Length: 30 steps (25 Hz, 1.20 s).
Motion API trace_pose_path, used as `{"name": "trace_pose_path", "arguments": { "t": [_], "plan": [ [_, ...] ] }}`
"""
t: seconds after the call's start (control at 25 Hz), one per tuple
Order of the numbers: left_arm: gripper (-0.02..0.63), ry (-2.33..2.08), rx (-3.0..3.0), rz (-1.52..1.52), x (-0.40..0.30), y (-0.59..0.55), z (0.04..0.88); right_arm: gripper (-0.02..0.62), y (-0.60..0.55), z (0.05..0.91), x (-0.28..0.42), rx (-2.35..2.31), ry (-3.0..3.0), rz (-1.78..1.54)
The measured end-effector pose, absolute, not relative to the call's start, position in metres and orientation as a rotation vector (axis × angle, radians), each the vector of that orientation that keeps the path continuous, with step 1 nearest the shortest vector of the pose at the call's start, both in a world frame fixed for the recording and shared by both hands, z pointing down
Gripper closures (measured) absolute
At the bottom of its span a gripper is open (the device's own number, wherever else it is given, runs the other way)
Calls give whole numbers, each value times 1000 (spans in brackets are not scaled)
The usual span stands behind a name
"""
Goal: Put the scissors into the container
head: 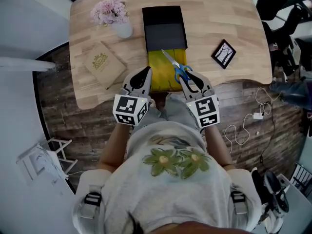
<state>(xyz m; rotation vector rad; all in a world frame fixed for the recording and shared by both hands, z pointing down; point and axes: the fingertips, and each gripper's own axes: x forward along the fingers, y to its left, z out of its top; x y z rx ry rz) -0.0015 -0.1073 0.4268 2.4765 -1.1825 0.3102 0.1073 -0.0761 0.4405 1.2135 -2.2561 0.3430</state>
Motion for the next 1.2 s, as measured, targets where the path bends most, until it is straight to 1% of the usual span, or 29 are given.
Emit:
{"name": "trace_pose_path", "arguments": {
  "t": [0.64, 1.2],
  "plan": [
    [599, -1254, 2415, 327, 0, -122, 446, 512, -84, 482, 107, 1113, -2258, 438],
    [599, -1232, 2362, 355, 9, -110, 467, 512, -85, 519, 99, 1061, -2243, 489]
  ]
}}
